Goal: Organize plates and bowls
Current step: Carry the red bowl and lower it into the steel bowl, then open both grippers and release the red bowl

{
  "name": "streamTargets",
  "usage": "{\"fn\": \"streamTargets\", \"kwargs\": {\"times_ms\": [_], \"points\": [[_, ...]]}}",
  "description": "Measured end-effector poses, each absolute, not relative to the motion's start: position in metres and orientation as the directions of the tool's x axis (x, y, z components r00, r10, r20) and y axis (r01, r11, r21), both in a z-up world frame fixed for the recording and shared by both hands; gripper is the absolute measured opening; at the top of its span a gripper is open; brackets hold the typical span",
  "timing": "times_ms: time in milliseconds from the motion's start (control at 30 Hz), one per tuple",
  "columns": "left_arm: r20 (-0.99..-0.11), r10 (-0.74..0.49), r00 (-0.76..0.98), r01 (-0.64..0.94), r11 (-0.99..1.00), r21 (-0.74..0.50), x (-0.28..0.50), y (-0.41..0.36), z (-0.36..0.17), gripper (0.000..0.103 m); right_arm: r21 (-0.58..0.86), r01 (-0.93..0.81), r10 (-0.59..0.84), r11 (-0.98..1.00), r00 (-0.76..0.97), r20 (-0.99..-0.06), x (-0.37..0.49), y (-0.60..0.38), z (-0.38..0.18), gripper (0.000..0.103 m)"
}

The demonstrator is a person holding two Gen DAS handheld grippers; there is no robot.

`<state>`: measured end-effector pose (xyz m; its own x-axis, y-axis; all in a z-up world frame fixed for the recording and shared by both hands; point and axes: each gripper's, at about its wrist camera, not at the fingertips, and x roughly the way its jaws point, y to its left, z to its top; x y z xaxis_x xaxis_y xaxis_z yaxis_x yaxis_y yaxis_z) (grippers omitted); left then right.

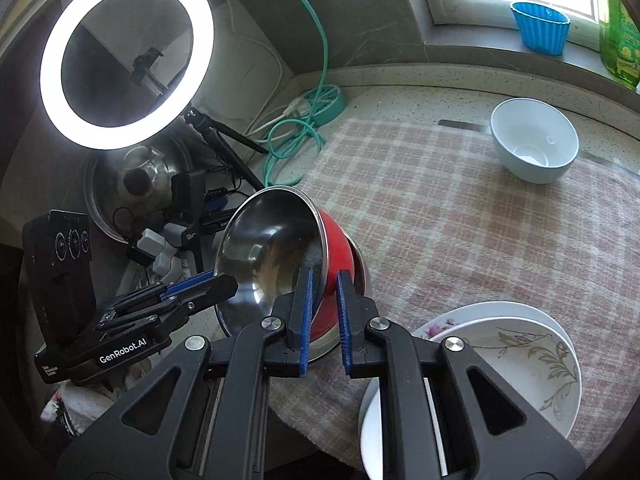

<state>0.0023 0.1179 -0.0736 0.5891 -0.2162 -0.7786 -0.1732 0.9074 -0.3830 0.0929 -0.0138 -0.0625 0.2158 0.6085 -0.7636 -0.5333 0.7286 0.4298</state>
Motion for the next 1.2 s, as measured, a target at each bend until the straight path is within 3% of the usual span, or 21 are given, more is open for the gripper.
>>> {"fn": "streamTargets", "kwargs": {"times_ms": [433, 1200], "points": [[-0.822, -0.19, 0.537, -0.204, 0.916, -0.345, -0.001, 0.134, -0.098, 0.018, 0.36, -0.561, 0.528, 0.745, 0.167, -0.832, 0.093, 0.018, -0.101, 0.012], [-0.854, -0.161, 0.494, -0.219, 0.928, -0.301, 0.006, 0.13, -0.114, 0.018, 0.286, -0.589, 0.459, 0.756, 0.165, -0.873, 0.09, 0.031, -0.116, 0.016]]}}
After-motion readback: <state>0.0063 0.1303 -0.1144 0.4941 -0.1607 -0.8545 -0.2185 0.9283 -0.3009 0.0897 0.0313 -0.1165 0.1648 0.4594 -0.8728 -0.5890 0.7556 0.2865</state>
